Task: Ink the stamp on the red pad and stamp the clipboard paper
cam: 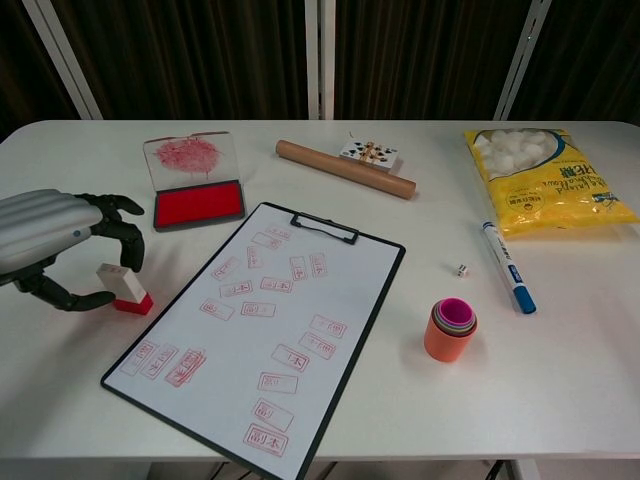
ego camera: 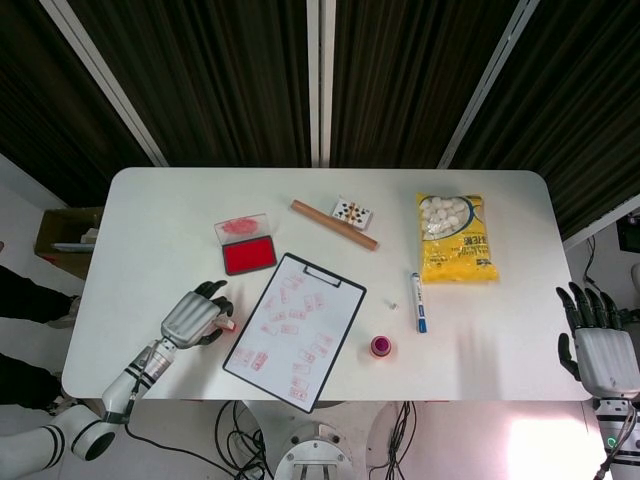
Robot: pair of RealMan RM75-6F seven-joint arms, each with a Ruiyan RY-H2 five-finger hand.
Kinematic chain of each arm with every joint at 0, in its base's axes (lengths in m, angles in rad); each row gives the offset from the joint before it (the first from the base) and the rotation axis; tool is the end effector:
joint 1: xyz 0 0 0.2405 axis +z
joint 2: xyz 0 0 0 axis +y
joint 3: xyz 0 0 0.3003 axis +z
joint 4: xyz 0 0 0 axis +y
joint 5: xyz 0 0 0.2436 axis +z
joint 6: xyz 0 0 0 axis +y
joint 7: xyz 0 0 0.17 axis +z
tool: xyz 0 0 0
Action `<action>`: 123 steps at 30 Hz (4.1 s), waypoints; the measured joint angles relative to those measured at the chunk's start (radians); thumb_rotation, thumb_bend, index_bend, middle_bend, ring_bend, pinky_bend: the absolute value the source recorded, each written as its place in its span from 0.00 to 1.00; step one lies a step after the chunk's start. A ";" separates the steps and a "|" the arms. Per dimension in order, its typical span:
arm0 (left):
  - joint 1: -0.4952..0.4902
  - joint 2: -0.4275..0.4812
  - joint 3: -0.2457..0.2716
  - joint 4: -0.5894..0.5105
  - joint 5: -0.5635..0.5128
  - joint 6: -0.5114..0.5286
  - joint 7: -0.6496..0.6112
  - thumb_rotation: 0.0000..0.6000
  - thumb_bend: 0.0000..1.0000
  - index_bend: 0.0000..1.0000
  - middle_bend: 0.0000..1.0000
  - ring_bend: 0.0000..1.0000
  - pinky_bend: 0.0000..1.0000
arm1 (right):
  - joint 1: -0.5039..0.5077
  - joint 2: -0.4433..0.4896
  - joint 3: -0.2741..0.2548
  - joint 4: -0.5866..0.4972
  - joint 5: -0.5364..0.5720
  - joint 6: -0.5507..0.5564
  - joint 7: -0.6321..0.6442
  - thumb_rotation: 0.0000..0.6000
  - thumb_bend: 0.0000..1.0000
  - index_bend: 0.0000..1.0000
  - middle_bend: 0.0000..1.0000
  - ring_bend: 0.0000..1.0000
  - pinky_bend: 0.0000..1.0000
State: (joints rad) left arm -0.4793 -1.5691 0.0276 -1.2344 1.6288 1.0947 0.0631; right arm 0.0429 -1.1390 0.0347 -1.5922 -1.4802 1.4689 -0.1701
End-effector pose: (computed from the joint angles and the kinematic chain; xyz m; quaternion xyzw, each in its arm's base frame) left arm -0.2881 0.3101 -0.0693 -0.7967 -0.3195 -0.3470 0.3778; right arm -0.3804 -0.1939 0.1385 0.6178 -0.3624 0.3126 0.6239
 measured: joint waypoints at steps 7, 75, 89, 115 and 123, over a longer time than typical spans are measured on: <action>-0.003 -0.006 0.006 0.015 -0.007 0.008 -0.006 1.00 0.30 0.47 0.48 0.14 0.19 | 0.002 -0.003 0.003 0.004 0.011 -0.009 0.004 1.00 0.58 0.00 0.00 0.00 0.00; -0.156 -0.011 -0.153 -0.032 -0.248 -0.168 -0.101 1.00 0.42 0.65 0.64 0.26 0.20 | -0.006 0.001 0.006 0.005 0.050 -0.021 0.035 1.00 0.55 0.00 0.00 0.00 0.00; -0.242 -0.039 -0.264 -0.031 -0.541 -0.300 0.003 1.00 0.43 0.65 0.64 0.27 0.20 | -0.013 0.011 0.008 0.017 0.046 -0.016 0.075 1.00 0.55 0.00 0.00 0.00 0.00; -0.371 -0.132 -0.308 0.092 -0.886 -0.350 0.198 1.00 0.43 0.67 0.66 0.57 0.56 | -0.015 0.007 0.009 0.033 0.059 -0.033 0.093 1.00 0.56 0.00 0.00 0.00 0.00; -0.389 -0.150 -0.331 0.158 -0.924 -0.381 0.164 1.00 0.44 0.68 0.67 0.58 0.56 | -0.016 0.013 0.010 0.030 0.067 -0.040 0.093 1.00 0.56 0.00 0.00 0.00 0.00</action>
State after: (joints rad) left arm -0.8682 -1.7196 -0.3036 -1.0762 0.7043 0.7138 0.2274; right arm 0.0268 -1.1258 0.0445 -1.5619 -1.4128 1.4289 -0.0766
